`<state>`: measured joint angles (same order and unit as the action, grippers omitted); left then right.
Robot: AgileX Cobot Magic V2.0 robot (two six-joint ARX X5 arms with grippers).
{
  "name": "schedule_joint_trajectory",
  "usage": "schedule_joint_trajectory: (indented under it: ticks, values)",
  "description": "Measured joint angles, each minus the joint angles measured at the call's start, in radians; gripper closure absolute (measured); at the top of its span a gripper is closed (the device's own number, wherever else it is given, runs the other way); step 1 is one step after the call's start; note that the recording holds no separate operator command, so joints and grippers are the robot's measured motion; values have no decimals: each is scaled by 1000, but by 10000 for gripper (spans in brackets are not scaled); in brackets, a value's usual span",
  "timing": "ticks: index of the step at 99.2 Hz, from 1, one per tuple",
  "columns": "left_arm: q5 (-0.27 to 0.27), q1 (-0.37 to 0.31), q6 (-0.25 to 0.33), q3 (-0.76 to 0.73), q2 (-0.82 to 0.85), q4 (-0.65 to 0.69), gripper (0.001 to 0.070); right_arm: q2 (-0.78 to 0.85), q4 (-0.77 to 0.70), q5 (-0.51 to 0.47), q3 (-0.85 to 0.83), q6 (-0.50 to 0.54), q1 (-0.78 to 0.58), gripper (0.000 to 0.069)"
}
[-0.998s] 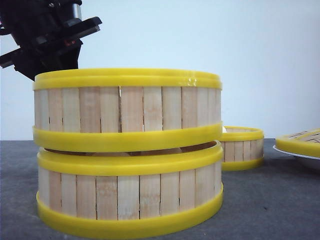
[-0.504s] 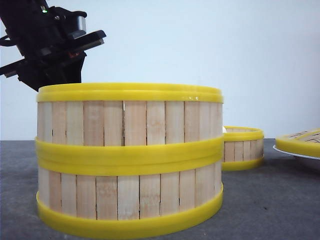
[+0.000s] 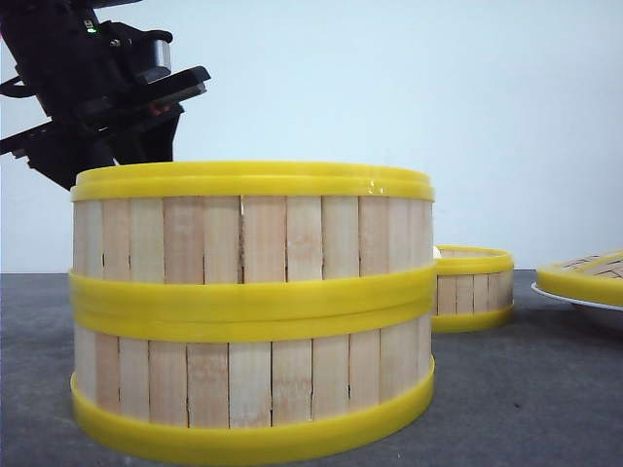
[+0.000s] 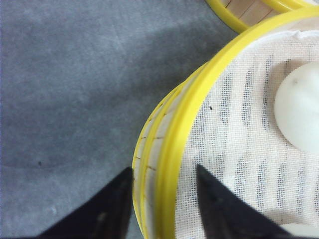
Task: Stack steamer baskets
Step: 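Open the left gripper and withdraw it from the stack, then grasp the rim of the remaining steamer basket with the right gripper and lift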
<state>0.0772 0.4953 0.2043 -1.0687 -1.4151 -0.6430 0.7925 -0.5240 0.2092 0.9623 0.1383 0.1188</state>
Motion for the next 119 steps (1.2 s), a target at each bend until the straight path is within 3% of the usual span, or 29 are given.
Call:
schedule_joint_trajectory:
  ticks: [24, 38, 53, 76, 92, 103, 119]
  values:
    - [-1, 0, 8, 0, 44, 64, 430, 10, -3, 1, 0, 3, 0, 158]
    - [-11, 0, 10, 0, 213, 167, 430, 59, 6, 23, 0, 23, 0, 158]
    - [-76, 0, 7, 0, 408, 225, 430, 159, 24, 27, 18, 29, 0, 158]
    - [-105, 0, -6, 12, 647, 190, 430, 417, 29, 27, 148, 35, 0, 163]
    - [-104, 0, -5, 156, 819, 180, 432, 618, 27, 27, 271, 34, 0, 189]
    - [-97, 0, 6, 241, 924, 104, 434, 744, 12, 26, 342, 34, 0, 205]
    - [-74, 1, 21, 247, 1026, -25, 434, 909, -1, 26, 416, 34, 0, 223]
